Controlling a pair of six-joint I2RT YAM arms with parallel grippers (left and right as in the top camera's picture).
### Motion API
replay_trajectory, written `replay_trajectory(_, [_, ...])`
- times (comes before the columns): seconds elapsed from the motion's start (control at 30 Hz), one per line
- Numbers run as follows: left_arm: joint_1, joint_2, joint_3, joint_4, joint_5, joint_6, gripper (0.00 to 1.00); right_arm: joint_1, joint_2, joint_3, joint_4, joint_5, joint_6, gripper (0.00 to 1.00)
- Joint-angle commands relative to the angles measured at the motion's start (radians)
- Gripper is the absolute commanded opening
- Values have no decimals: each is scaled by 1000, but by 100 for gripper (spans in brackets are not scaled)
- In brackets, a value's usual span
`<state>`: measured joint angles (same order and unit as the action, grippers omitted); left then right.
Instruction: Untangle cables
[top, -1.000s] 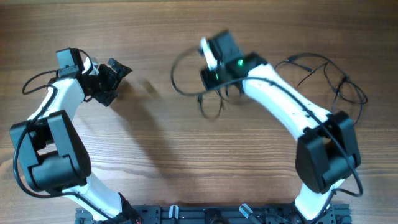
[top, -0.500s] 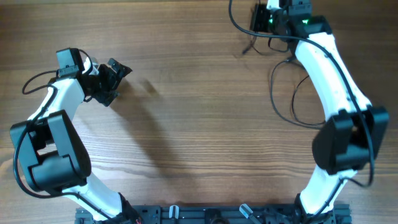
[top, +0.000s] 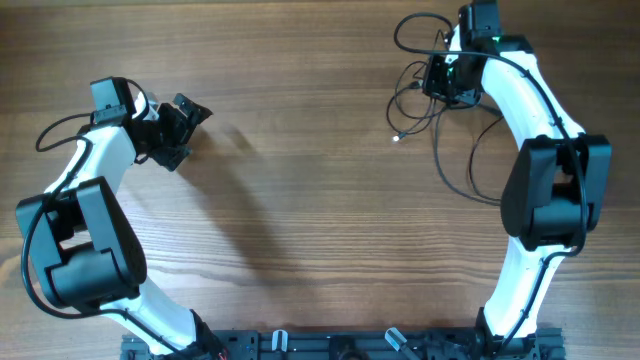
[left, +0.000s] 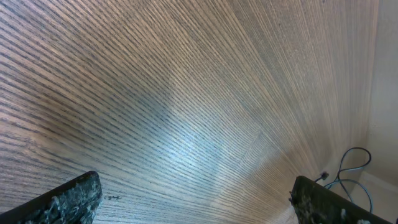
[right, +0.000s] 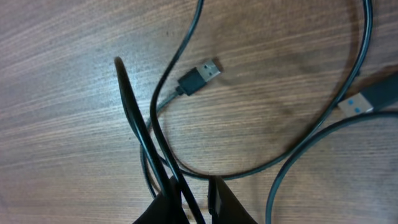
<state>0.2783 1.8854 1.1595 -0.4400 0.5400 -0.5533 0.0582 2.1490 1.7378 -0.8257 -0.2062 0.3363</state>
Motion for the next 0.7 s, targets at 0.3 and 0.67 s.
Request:
replay_trajectory(0.3, [-2, 11, -8, 3, -6, 22, 100, 2, 5, 3, 64, 246, -22, 100])
replay_trajectory(0.67, [-236, 11, -8, 11, -209, 216, 100, 2, 5, 3, 133, 205, -21, 100])
